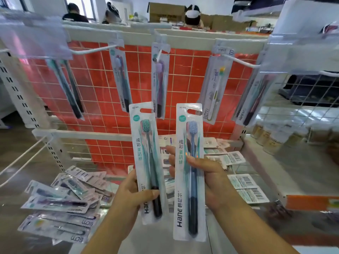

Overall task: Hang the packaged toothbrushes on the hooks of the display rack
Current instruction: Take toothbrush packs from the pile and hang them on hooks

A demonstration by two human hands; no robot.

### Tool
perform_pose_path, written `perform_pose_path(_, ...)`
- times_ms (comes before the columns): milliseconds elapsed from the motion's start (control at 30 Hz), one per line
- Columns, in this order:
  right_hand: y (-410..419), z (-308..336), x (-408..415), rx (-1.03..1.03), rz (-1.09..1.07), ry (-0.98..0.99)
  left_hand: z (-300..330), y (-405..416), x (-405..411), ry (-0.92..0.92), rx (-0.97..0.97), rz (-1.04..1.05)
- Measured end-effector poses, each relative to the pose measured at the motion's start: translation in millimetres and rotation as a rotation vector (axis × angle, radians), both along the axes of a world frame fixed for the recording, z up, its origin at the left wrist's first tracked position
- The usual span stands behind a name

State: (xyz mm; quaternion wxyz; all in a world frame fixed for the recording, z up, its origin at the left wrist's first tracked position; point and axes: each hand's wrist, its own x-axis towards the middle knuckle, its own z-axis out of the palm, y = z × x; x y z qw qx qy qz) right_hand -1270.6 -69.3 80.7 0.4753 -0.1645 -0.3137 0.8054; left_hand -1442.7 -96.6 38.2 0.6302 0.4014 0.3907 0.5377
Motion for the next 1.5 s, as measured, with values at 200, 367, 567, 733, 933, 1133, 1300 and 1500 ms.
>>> perform_pose_path(200, 1, -9, -3, -0.042, -0.032, 0.018, -5, -3, -3, -0.018, 0.031, -0.014)
perform_pose_path(367, 2, -7, -4, -0.068, -0.127, -0.079, -2, -4, -7, -0.017, 0.056, -0.020)
perform_pose_path(567, 1, -6, -13, 0.058, -0.305, -0.434, -3, -10, -10, 0.004, 0.049, 0.035)
perform_pose_path(733, -1, -2, -20, 0.102, -0.283, -0.517, -1, -17, -9, -0.019, 0.047, 0.080)
perform_pose_path(933, -1, 10, -29, 0.176, -0.234, -0.553, -5, -25, -15, 0.004, 0.036, 0.169)
perform_pose_path(1133, 1, 4, -58, 0.245, -0.210, -0.615, -7, -26, -38, 0.003, 0.083, 0.213)
perform_pose_path(1300, 13, 0, -104, 0.227, -0.241, -0.617, -7, -14, -87, -0.009, 0.082, 0.211)
perform_pose_path(1500, 35, 10, -182, 0.301, -0.252, -0.676, -10, -4, -155, -0.039, 0.011, 0.232)
